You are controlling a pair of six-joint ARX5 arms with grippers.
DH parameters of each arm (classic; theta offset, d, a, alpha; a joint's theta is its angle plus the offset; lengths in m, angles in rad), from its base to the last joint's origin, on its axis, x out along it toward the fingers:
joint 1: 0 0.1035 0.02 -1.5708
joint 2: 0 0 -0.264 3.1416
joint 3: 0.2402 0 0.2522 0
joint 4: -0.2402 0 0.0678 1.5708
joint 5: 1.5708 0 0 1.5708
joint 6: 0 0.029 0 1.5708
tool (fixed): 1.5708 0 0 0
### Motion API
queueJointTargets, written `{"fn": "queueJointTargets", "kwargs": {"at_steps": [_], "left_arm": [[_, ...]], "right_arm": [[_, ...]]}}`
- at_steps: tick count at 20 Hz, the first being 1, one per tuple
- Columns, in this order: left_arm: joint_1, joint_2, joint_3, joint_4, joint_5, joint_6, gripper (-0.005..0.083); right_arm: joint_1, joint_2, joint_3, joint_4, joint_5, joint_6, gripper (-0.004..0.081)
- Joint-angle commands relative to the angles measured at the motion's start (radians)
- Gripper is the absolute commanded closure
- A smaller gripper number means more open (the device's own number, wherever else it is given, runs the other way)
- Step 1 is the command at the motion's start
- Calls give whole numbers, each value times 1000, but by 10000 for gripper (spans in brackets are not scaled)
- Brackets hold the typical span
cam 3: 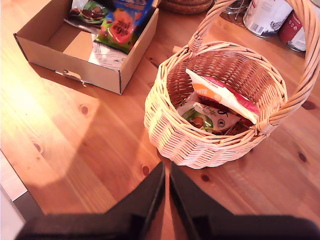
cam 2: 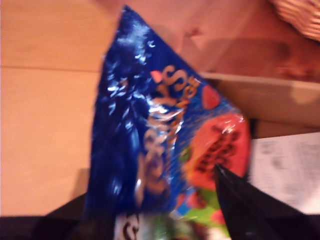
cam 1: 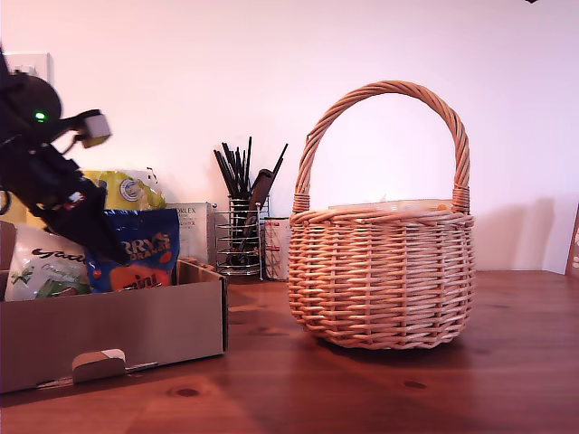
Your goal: Move the bags of Easter eggs from the cardboard box on the left into the woven basket on the right side.
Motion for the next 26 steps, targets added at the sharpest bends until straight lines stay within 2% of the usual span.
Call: {"fn": "queueJointTargets", "kwargs": {"at_steps": [1, 6, 9, 14, 16, 17, 20, 26], "left_arm": [[-10, 24, -13, -13, 9, -2, 402], [-20, 24, -13, -38, 22, -4, 410], [-26, 24, -13, -68, 36, -2, 594], [-43, 79, -13, -83, 41, 13, 634], [-53, 116, -13, -88, 39, 13, 767], [-53, 122, -13, -82, 39, 14, 792], [-53, 106, -8, -46, 21, 13, 793], [-51, 28, 59, -107, -33, 13, 794]], "right_arm": [[-3, -1, -13, 7, -4, -5, 783], [-3, -1, -13, 7, -4, -6, 783], [-3, -1, -13, 7, -4, -7, 783], [-3, -1, -13, 8, -4, -9, 783], [-3, -1, -13, 7, -4, -9, 783], [-3, -1, -13, 6, -4, -9, 783], [-3, -1, -13, 7, -4, -10, 783], [-3, -1, -13, 6, -4, -9, 783]]}}
